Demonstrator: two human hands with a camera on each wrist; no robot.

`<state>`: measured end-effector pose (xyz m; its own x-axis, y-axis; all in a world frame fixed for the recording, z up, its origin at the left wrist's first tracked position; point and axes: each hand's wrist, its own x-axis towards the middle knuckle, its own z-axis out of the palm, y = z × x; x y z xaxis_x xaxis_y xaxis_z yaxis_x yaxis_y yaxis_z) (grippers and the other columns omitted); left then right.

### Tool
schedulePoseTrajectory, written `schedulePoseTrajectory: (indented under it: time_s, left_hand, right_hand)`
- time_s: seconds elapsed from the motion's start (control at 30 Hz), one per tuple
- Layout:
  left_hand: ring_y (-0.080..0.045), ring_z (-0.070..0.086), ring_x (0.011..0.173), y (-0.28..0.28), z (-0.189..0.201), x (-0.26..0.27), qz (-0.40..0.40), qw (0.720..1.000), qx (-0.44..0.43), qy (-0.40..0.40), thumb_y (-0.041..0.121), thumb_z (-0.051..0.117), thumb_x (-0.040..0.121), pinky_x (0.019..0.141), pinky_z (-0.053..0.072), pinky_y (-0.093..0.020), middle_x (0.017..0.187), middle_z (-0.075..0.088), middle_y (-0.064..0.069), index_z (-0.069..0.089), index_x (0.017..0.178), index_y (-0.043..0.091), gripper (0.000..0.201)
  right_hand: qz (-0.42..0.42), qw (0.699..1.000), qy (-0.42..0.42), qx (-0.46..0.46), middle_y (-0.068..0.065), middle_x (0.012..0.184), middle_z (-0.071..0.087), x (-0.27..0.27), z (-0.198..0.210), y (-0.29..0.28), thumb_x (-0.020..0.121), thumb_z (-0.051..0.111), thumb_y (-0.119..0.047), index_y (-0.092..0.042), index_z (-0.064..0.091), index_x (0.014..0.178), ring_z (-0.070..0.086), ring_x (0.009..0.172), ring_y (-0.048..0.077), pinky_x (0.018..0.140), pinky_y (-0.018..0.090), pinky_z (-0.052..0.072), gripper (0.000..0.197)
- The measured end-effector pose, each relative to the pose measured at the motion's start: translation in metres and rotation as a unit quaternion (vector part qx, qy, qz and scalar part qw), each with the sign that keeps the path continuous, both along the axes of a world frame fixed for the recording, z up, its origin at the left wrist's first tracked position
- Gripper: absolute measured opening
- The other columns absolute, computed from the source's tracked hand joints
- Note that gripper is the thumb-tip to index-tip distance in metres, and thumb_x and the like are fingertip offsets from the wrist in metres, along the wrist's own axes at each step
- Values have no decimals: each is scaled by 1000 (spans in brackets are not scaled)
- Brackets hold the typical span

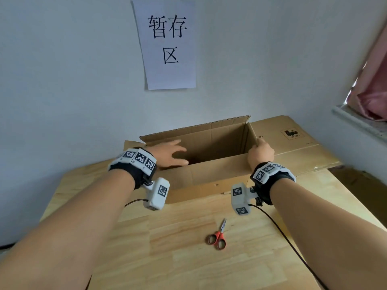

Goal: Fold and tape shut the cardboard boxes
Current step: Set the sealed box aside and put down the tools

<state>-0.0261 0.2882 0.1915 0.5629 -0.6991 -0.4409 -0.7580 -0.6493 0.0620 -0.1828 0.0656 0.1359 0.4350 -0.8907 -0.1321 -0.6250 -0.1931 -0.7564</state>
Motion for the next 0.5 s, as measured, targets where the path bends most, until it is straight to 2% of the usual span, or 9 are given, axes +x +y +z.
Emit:
schedulePoseTrajectory:
  time_s: [0.1,0.2,0.27,0.33,0.4,0.43,0.5]
  left_hand:
    - [-20,9,146,-7,16,9,-54,988,-82,-116,49,39,97,115,10,-57,159,2,12,23,149,34,56]
    - [-21,-5,147,-6,16,16,-42,986,-43,-153,35,42,100,117,3,-54,159,-13,7,6,152,30,63]
    - [-23,-6,147,-6,10,18,-36,988,-13,-151,27,42,100,118,7,-49,159,-15,1,0,153,23,67]
    - [-26,10,146,-8,3,15,-23,990,11,-140,22,42,100,116,21,-43,160,-2,-7,3,153,15,66]
    - [-31,37,134,-10,-4,10,8,993,13,-121,15,44,99,106,37,-40,153,29,-14,21,150,13,56]
    - [-31,45,127,-12,-5,8,12,992,17,-125,10,42,99,102,41,-38,144,42,-15,32,146,12,48]
    - [-30,49,121,-14,-5,6,8,990,34,-138,5,39,99,99,42,-35,136,50,-14,45,137,10,39]
  right_hand:
    - [-7,1000,-15,-2,19,115,60,-8,-7,6,98,32,-12,-15,51,127,58,102,37,83,40,47,35]
    - [-21,999,-39,2,19,121,58,-17,-9,11,99,33,-14,-21,45,136,56,108,38,88,42,46,40]
    - [-30,998,-58,6,19,125,56,-24,-13,16,100,33,-16,-25,41,140,55,112,37,92,43,45,42]
    - [-29,996,-79,4,19,125,56,-31,-17,20,100,33,-17,-26,40,141,54,112,37,92,42,45,42]
    - [-26,995,-94,2,20,125,57,-39,-19,23,100,34,-16,-24,41,141,54,113,36,92,41,44,42]
    - [-24,995,-97,1,20,126,56,-43,-20,24,100,34,-16,-23,41,141,54,114,36,93,40,44,42]
    - [-18,995,-98,0,20,126,56,-49,-21,25,101,34,-15,-23,40,141,54,114,35,93,39,43,42]
